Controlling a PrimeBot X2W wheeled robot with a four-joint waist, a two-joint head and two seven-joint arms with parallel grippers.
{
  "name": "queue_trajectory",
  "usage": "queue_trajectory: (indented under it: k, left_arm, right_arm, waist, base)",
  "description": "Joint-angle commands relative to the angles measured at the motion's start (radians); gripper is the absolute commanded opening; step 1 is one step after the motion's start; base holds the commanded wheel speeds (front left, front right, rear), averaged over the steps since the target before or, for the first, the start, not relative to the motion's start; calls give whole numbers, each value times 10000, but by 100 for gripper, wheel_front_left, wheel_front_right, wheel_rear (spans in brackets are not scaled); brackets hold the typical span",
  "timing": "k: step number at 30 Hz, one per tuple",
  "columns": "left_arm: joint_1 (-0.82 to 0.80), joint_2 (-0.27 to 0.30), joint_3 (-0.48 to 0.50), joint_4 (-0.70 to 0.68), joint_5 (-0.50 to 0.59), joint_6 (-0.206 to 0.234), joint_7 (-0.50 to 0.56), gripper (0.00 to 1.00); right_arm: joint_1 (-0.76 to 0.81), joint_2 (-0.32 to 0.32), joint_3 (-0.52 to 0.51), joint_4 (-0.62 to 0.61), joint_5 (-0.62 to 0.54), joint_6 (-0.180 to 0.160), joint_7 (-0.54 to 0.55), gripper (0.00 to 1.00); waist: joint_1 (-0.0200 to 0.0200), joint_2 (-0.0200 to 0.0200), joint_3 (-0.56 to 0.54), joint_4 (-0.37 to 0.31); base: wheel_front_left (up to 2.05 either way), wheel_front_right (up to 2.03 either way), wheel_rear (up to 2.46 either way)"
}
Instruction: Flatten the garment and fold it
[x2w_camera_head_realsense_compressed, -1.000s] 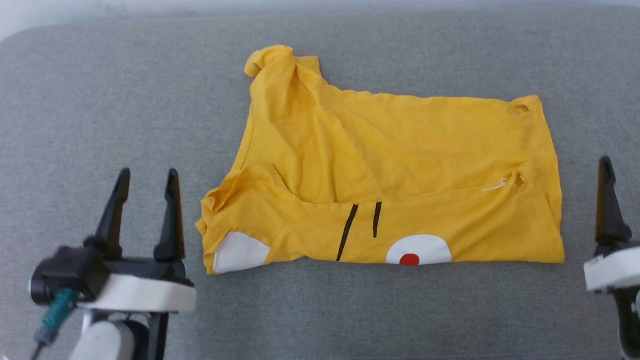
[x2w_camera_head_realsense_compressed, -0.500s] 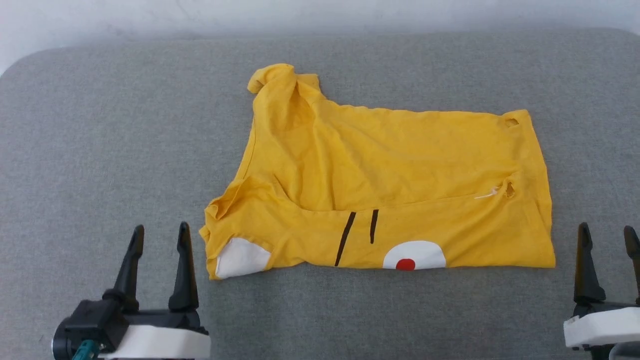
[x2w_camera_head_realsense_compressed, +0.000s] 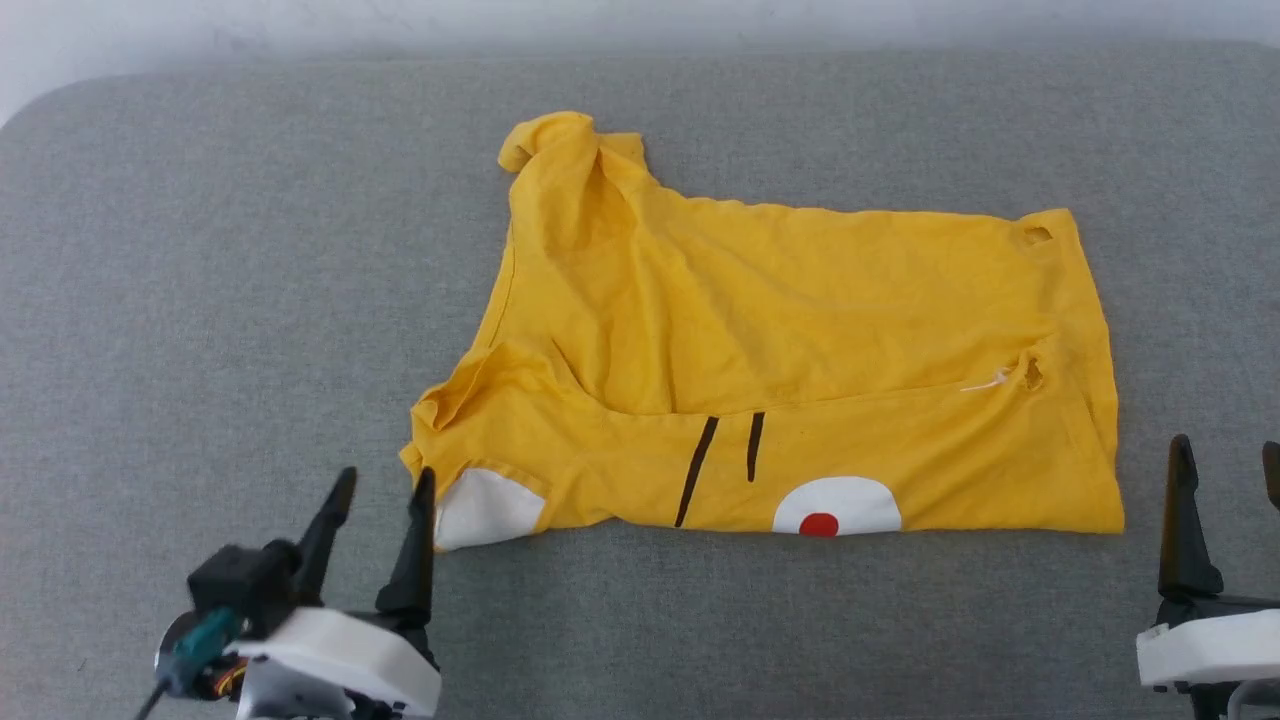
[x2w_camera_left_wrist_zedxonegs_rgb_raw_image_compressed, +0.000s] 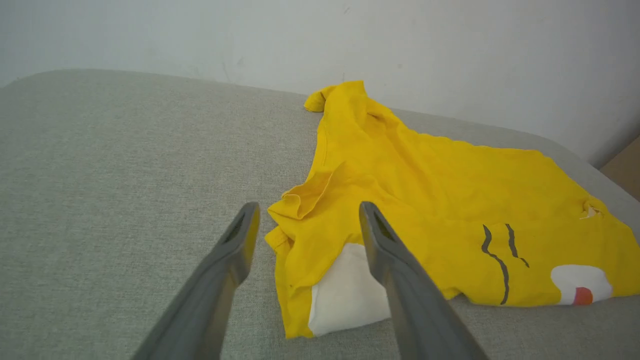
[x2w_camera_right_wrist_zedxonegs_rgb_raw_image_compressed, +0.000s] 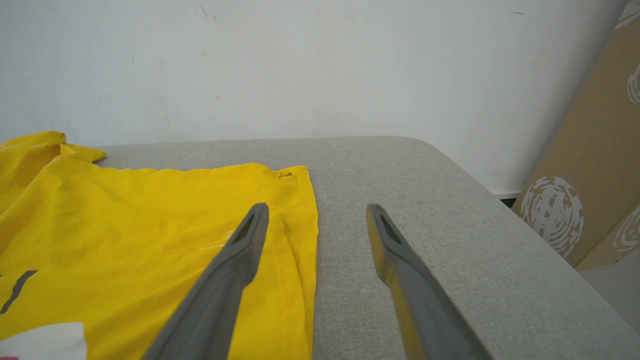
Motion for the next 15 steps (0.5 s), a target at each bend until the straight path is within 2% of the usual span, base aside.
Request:
queue_trajectory:
  k: [1, 7, 15]
  left_arm:
    - [-276, 129, -66, 111, -281, -138, 561, 100]
    - [-606, 478, -52, 314, -1283, -223, 3069, 100]
    - [-912, 667, 16, 399, -1892, -133, 4408, 100]
  right_arm:
    - [-126, 16, 25, -30, -37, -21, 15, 100]
    - [-259, 16, 139, 96, 19, -21, 10, 100]
    - [-377, 16, 151, 260, 85, -21, -63, 100]
  waist:
    - [0, 0, 91, 25]
    - [0, 0, 270, -83]
    - [0, 0, 546, -324]
  base:
    - [0, 0, 0]
    - [0, 0, 0]
    - [0, 0, 0]
